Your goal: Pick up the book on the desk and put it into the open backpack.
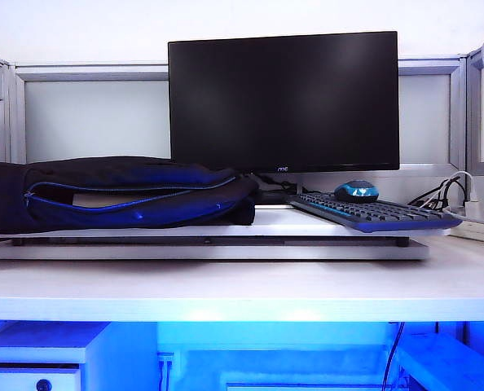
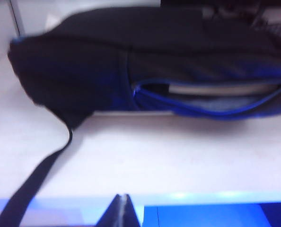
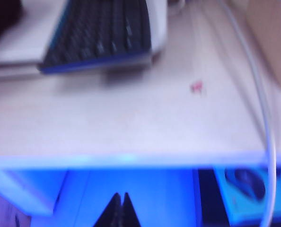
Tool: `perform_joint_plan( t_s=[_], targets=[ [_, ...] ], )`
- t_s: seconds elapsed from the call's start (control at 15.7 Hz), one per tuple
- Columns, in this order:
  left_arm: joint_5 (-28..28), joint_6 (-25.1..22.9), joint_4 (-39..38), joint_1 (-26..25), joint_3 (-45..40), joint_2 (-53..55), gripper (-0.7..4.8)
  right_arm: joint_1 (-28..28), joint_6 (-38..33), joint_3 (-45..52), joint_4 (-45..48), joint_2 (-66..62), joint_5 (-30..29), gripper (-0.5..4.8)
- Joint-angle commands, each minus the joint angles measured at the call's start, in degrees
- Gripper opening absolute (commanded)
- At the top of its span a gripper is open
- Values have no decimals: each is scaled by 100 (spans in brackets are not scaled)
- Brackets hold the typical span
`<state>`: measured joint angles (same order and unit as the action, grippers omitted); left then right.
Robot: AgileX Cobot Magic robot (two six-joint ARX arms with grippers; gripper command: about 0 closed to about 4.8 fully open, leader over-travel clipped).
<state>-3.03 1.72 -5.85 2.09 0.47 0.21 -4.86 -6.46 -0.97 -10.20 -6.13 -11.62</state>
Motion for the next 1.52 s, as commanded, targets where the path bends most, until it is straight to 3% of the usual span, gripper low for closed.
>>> perform_joint_plan(
  t_s=[0.06,0.51,1.08,1.52],
  targets=[
    [-87,-26,129,-4,-9,2,-6,26,28,26,2,393,24,-6],
    [-369,50,1021,-2,-9,2,-6,26,52,26,0,503,118,-6],
    [-323,210,-173,-4,-9,2,-5,24,50,24,7,498,81,-5],
    [-369,188,-184,-4,-9,2,-5,24,50,24,15,498,81,-5]
  ],
)
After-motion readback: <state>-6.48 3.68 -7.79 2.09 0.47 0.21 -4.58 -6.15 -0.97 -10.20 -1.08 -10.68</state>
